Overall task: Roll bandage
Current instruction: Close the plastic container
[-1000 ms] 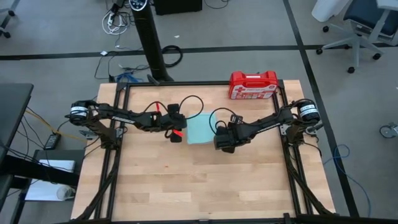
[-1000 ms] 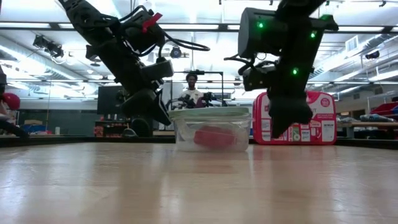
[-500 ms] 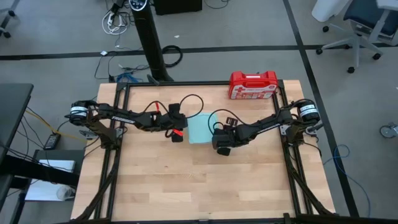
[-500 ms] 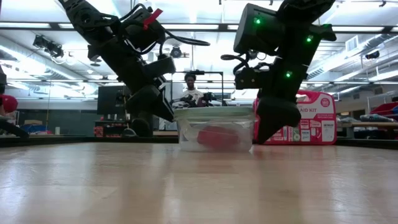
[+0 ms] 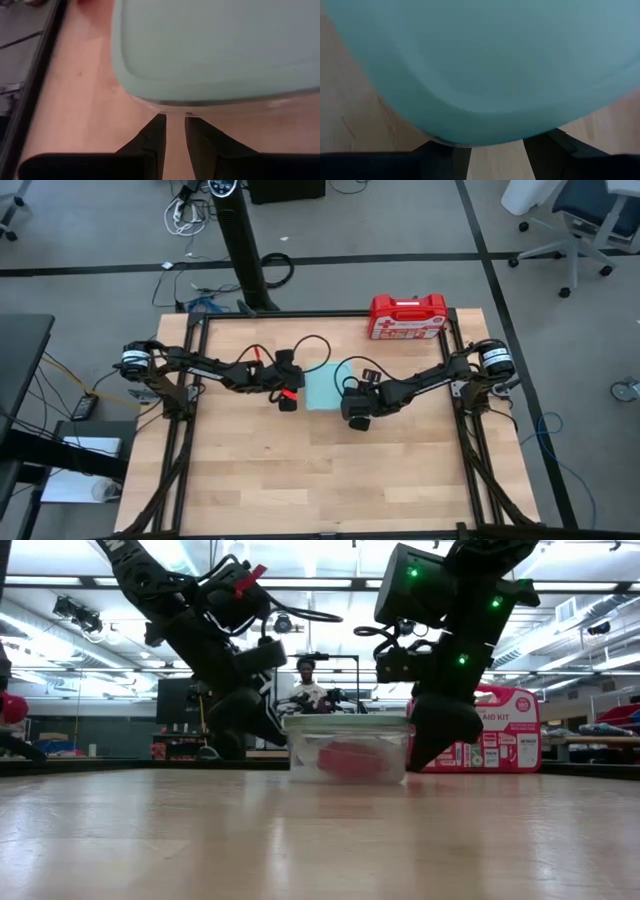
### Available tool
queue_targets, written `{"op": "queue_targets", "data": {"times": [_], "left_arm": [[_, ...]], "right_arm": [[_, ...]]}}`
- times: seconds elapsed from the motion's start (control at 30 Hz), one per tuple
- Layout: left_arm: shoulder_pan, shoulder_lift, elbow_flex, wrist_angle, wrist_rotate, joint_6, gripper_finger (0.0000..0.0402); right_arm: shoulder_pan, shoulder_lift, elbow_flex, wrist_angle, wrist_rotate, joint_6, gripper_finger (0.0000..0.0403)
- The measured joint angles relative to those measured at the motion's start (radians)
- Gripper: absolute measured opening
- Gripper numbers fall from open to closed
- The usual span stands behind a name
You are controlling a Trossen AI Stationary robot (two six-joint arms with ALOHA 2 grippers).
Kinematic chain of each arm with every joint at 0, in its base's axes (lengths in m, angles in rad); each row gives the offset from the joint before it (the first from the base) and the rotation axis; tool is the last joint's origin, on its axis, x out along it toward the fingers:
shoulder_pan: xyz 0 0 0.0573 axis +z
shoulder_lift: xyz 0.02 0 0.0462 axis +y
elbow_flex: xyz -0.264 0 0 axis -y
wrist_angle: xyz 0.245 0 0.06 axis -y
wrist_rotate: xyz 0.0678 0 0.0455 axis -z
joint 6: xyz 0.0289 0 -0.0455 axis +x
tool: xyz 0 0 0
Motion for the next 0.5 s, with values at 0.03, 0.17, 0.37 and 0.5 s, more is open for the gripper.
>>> {"op": "queue_targets", "data": {"times": [0.03,0.17,0.37,0.5], "left_arm": [[0.000,-0.001,0.000,0.004,-0.013,0.001,0.0076],[0.000,-0.001,0.000,-0.008,-0.032,0.015,0.0076],[0.000,-0.001,0.000,-0.023,-0.051,0.023,0.0076],[0.000,-0.005,0.000,-0.050,-0.063,0.026,0.0076]], "right_arm": [[0.000,0.000,0.000,0.000,0.000,-0.001,0.0164],[0.000,0.000,0.001,-0.059,-0.003,0.005,0.0164],[0.000,0.000,0.000,-0.108,-0.004,0.030,0.0164],[0.002,-0.007,0.011,-0.196,-0.006,0.052,0.0164]]}}
